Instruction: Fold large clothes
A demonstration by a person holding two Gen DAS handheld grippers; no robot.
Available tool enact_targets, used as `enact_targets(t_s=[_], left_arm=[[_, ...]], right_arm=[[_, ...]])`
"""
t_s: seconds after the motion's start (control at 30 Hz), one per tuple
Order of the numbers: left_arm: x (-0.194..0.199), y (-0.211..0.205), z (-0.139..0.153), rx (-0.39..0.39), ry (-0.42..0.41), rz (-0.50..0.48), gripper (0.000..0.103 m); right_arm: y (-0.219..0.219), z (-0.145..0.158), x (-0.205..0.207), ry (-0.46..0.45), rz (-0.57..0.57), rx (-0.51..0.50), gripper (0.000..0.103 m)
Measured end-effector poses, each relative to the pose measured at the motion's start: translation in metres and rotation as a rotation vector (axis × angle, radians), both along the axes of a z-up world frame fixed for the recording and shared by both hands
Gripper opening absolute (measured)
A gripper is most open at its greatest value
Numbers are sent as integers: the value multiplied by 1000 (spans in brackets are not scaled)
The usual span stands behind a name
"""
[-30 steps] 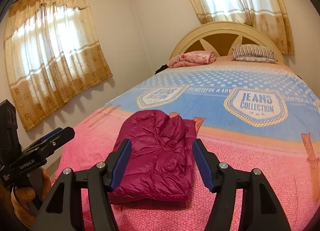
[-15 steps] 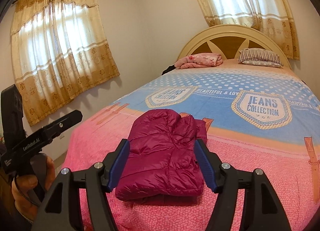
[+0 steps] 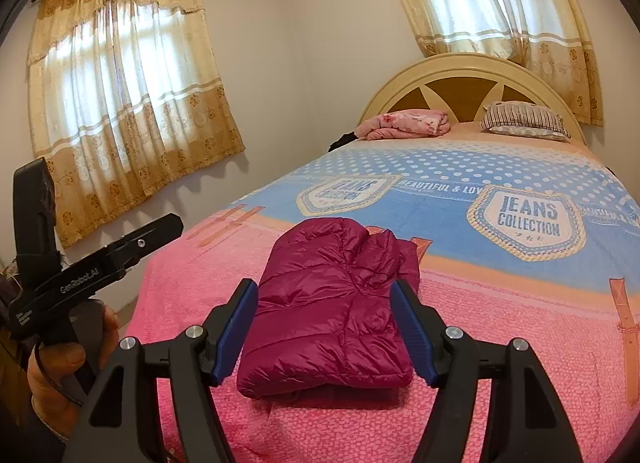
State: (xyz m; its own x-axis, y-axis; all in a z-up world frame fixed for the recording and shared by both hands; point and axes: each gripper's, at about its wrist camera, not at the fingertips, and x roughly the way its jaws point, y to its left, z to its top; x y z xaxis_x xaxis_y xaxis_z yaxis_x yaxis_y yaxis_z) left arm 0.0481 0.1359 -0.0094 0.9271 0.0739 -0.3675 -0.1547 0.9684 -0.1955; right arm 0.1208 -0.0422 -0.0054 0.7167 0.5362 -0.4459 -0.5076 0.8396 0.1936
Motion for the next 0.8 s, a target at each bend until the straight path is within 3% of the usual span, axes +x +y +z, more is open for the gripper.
enact_targets(t_s=[0.57, 0.8], left_arm=[[4, -12, 2, 61, 57, 20, 103], [0, -13, 7, 67, 39, 31, 103]], right_arm=[[-4, -4, -1, -5, 1, 17, 70], [-5, -2, -3, -12, 1, 26, 70]])
